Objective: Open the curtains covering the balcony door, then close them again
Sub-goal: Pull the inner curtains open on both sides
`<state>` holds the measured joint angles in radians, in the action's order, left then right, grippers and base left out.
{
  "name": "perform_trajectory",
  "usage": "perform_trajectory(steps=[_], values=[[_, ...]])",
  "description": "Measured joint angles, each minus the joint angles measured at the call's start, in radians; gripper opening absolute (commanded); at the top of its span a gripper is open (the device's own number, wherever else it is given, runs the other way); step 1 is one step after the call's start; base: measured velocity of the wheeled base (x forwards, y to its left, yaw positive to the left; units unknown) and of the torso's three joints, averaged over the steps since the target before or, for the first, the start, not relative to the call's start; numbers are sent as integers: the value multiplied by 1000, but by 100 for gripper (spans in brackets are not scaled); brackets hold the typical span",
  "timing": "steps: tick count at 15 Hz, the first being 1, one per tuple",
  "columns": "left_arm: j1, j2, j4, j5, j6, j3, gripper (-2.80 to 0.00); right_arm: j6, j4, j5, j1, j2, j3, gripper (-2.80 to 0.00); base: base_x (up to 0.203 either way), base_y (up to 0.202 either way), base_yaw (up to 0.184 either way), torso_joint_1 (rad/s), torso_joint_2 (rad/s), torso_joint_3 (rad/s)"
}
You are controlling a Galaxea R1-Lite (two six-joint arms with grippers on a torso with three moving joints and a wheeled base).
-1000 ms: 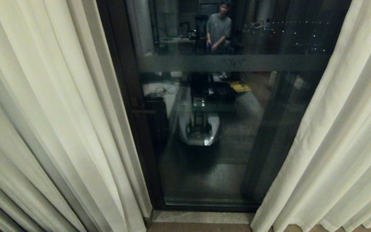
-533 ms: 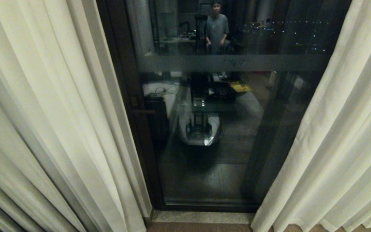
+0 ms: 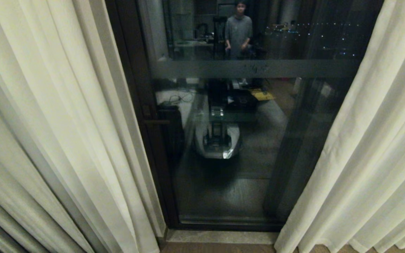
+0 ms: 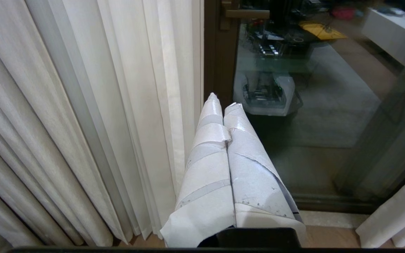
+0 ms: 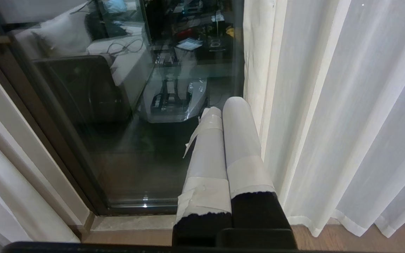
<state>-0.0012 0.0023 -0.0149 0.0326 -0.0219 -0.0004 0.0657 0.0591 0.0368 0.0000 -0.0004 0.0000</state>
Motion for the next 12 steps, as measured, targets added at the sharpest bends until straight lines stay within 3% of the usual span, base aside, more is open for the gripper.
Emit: perform_trajectory(steps=[12], values=[[0,0,9,-1,-1,-1,-280,0,0,0,0,0,0,-280,0,0,0,0,0,0]])
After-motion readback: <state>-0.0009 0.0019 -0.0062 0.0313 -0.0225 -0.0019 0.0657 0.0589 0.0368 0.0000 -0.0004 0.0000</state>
